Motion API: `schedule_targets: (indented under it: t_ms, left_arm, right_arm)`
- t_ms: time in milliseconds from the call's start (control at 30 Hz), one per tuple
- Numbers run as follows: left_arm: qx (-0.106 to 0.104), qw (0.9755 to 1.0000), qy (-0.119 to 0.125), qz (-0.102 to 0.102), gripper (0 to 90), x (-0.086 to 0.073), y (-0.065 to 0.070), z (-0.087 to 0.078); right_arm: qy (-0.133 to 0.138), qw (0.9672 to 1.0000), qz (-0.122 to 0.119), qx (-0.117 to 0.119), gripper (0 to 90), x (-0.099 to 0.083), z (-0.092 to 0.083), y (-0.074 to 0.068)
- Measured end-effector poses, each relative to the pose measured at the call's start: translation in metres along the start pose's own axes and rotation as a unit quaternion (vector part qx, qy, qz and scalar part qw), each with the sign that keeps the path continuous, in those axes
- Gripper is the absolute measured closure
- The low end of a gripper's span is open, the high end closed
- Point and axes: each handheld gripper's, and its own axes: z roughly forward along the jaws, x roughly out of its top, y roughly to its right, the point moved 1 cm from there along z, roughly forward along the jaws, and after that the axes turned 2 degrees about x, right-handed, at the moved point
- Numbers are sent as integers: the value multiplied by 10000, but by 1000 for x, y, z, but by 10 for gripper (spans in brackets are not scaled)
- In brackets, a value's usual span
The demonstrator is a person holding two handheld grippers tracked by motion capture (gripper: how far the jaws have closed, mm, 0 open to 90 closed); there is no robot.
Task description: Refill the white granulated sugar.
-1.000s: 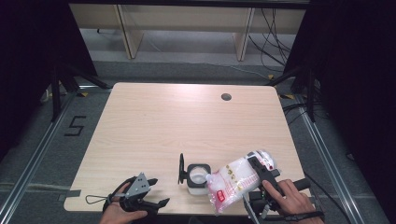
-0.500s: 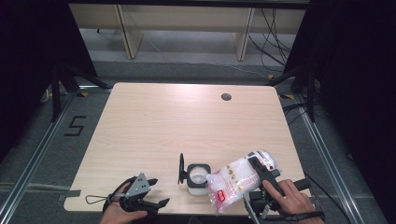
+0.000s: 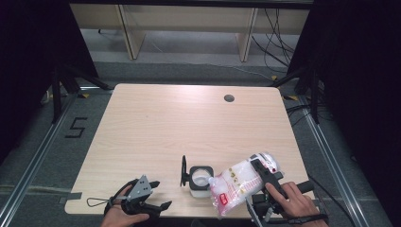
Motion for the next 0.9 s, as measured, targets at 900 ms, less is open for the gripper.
schedule_targets:
  t_ms: [900]
  left_arm:
    - [1, 9999, -14, 108, 200, 0, -1, -1]
  right_arm:
    - [195, 9996, 65, -197, 427, -3, 1, 0]
